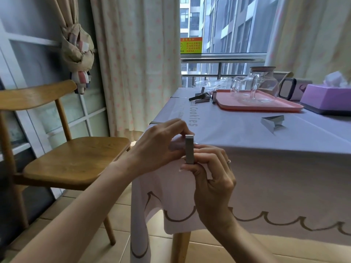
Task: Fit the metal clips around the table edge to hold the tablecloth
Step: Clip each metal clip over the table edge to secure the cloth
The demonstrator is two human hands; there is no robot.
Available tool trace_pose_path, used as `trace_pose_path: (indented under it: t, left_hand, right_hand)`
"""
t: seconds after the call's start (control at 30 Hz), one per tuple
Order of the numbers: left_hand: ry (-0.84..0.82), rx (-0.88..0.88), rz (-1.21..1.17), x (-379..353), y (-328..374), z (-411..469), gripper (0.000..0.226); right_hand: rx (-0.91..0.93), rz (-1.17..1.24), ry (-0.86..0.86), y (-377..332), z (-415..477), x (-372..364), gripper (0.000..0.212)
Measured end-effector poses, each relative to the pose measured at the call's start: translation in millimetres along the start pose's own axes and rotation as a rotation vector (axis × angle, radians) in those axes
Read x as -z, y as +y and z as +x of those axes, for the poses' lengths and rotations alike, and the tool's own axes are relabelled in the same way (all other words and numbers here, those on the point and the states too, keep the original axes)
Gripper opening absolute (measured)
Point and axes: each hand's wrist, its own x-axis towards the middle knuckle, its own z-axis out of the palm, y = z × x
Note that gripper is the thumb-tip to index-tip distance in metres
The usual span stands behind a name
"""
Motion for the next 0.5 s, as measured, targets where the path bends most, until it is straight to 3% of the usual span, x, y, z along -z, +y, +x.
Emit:
trace_pose_path:
  t: [0.3, 0.5]
  left_hand:
    - [-0.061, 0.013, -0.069, 1.5, -6.1, -0.5, 0.034]
    - [-0.056, -0.001, -0.019, 1.3, -3.7, -1.4, 0.026]
  right_hand:
    - [-0.113, 0.052, 0.03, -9.8, -1.3, 2.3, 0.02]
    - [-0.071, 0.046, -0.008, -12.6, -5.0, 4.3, 0.021]
